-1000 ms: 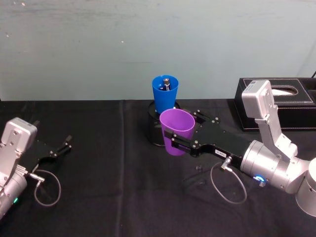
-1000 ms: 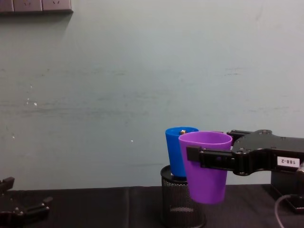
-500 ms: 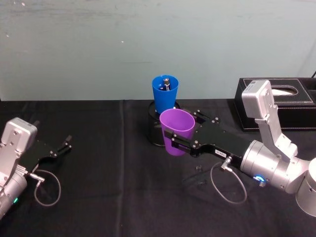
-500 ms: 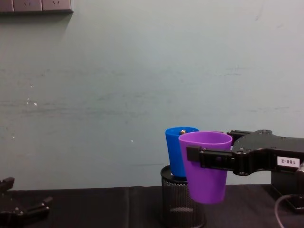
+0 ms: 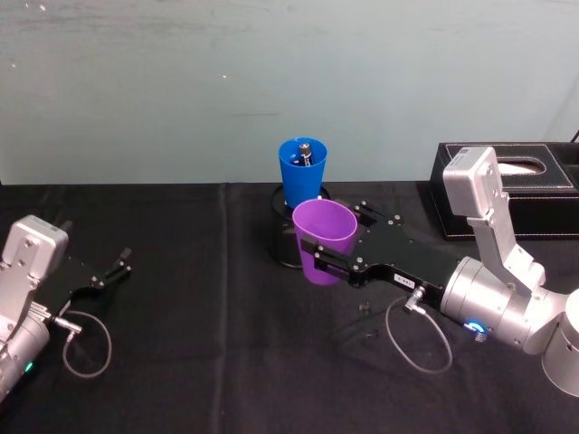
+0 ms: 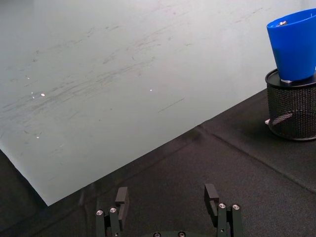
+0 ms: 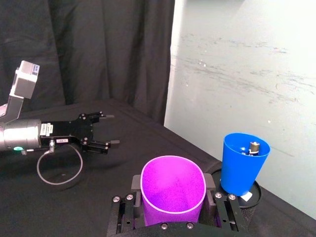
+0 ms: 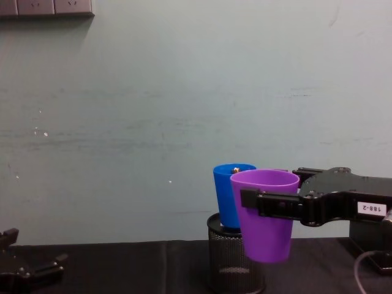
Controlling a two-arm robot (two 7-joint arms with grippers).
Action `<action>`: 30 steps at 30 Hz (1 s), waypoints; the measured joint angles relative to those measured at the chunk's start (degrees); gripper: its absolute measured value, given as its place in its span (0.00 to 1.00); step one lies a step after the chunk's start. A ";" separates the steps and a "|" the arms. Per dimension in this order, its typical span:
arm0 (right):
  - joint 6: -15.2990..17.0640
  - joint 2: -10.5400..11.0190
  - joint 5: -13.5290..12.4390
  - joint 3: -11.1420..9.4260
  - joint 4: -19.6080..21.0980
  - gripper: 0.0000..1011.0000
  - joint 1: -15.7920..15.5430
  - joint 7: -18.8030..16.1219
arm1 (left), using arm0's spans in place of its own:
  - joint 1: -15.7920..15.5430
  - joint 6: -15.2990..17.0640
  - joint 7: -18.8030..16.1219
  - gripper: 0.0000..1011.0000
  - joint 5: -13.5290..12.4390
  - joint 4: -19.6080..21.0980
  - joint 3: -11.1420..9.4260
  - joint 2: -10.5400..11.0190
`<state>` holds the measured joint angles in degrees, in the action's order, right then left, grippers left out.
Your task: Pick up one cup with a gripper and tap it against the other cup.
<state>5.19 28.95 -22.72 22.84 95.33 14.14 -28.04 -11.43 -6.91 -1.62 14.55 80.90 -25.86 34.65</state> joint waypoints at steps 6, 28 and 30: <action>0.00 0.00 0.00 0.00 0.00 0.72 0.00 0.00 | 0.00 0.00 0.00 0.99 0.00 0.00 0.00 0.00; 0.00 0.00 0.00 0.00 0.00 0.72 0.00 0.00 | 0.00 0.00 0.00 0.99 0.00 0.00 0.00 0.00; 0.00 0.00 0.00 0.00 0.00 0.72 0.00 0.00 | 0.00 0.00 0.00 0.99 0.00 0.00 0.00 0.00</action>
<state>5.20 28.95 -22.73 22.84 95.33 14.14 -28.04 -11.43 -6.91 -1.62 14.55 80.90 -25.86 34.65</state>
